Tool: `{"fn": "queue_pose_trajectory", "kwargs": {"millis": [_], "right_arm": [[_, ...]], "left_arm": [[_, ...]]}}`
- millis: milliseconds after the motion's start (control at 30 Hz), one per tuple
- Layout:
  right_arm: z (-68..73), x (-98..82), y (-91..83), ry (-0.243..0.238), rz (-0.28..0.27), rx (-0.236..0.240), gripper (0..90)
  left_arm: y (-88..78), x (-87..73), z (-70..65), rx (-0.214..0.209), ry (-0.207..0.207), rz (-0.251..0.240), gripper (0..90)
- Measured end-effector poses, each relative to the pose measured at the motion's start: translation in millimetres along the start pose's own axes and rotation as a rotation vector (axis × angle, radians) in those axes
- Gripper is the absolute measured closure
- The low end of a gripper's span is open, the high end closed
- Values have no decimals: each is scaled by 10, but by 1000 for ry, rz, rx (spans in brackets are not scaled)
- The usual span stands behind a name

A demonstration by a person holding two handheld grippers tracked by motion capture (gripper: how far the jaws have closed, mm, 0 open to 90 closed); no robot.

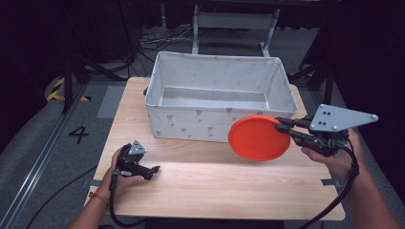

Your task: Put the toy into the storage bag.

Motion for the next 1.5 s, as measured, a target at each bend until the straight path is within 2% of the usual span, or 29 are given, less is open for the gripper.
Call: {"fn": "queue_pose_trajectory", "kwargs": {"millis": [133, 300, 433, 667, 900, 1167, 1233, 1267, 1500], "right_arm": [[-167, 165, -53, 1, -5, -36, 823], [-357, 340, -113, 1, -28, -105, 823], [-476, 446, -125, -1, -26, -129, 823], [-662, 634, -59, 12, -36, -140, 823], [-800, 663, 132, 19, 8, -152, 823], [-1076, 628, 435, 33, 79, -163, 823], [-1102, 625, 462, 31, 84, -167, 823], [-1155, 621, 529, 31, 88, -165, 823], [-1342, 453, 832, 45, 152, -158, 823]], "left_arm": [[-1, -1, 0, -1, 1, 1, 8], [0, -1, -1, -2, 1, 1, 8], [0, -1, -1, -2, 0, 2, 8], [1, 0, -2, -2, 0, -1, 8], [-1, -2, 0, 0, 1, 2, 8], [-2, -2, 0, 0, 1, 2, 9], [-2, -2, 1, 0, 1, 3, 8], [-2, -2, 0, 0, 1, 3, 8], [-4, -3, 0, -3, 1, 5, 8]]}}
Point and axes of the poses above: each handheld gripper's, and its own axes: y roughly forward along the jaws, x roughly out of its top, z roughly to its left, the point moved 9 cm from there along y, roughly forward along the jaws, and after that the axes turned 8 degrees about z, right-handed, at the moved point
